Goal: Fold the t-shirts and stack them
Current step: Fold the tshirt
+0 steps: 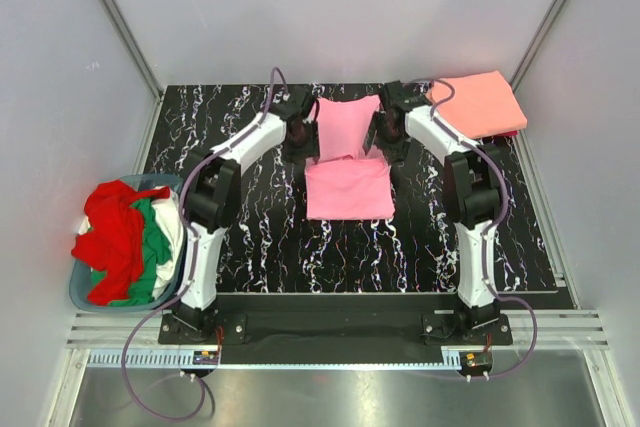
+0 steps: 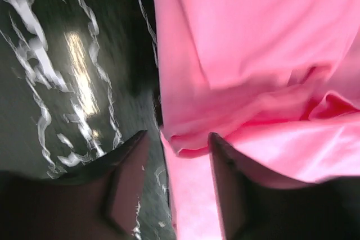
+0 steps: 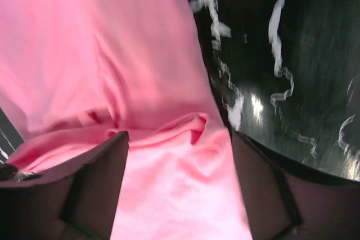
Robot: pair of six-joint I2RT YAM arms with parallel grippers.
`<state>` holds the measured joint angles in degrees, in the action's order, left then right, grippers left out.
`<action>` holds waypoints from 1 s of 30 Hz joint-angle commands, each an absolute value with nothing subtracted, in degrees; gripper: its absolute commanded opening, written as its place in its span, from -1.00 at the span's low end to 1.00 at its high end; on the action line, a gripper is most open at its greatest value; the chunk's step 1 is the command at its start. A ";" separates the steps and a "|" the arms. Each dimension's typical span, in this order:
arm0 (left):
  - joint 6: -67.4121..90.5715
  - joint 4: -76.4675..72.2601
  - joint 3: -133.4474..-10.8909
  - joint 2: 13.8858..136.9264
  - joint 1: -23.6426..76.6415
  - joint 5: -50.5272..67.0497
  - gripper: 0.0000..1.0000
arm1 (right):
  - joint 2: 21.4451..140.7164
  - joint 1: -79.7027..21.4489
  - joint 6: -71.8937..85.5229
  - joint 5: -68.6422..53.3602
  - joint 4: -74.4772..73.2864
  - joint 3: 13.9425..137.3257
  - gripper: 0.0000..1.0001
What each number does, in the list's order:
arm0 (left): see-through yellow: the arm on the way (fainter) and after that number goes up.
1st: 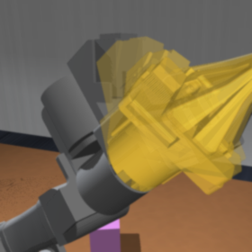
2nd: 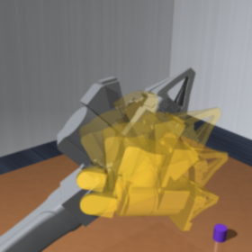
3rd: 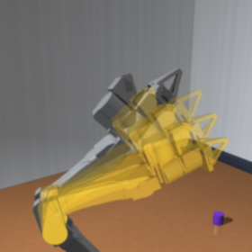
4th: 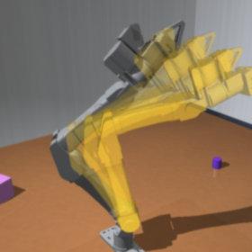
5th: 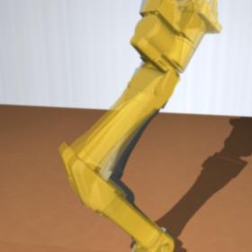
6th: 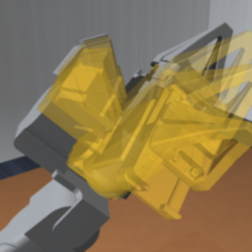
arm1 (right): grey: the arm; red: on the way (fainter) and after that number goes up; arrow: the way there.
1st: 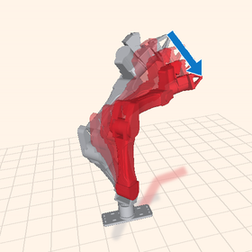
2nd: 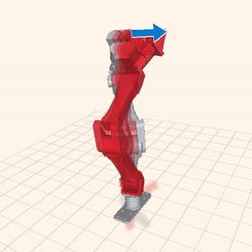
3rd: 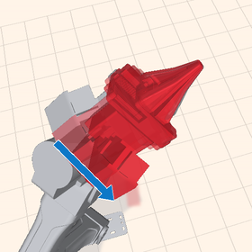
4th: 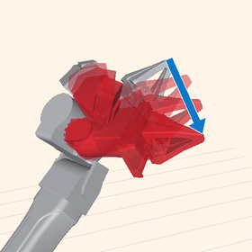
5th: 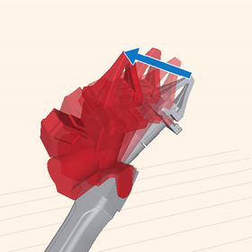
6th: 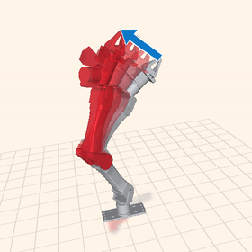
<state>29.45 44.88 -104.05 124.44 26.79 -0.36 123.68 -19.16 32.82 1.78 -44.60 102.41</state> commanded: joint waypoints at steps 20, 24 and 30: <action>35.24 21.38 -71.82 95.97 32.08 12.65 0.31 | 99.74 -16.70 34.72 -22.31 -23.47 65.58 -0.38; 37.79 14.35 -64.97 98.51 33.22 15.55 0.26 | 102.12 -16.70 33.93 -21.89 -21.36 62.41 -0.48; 38.67 11.70 -57.50 102.74 33.31 12.66 0.19 | 106.78 -16.61 33.75 -20.48 -19.78 59.77 -0.54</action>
<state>37.43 17.34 -60.55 101.58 33.45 12.82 105.10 -16.71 34.22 -20.80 -23.75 61.01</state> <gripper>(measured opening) 0.601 0.229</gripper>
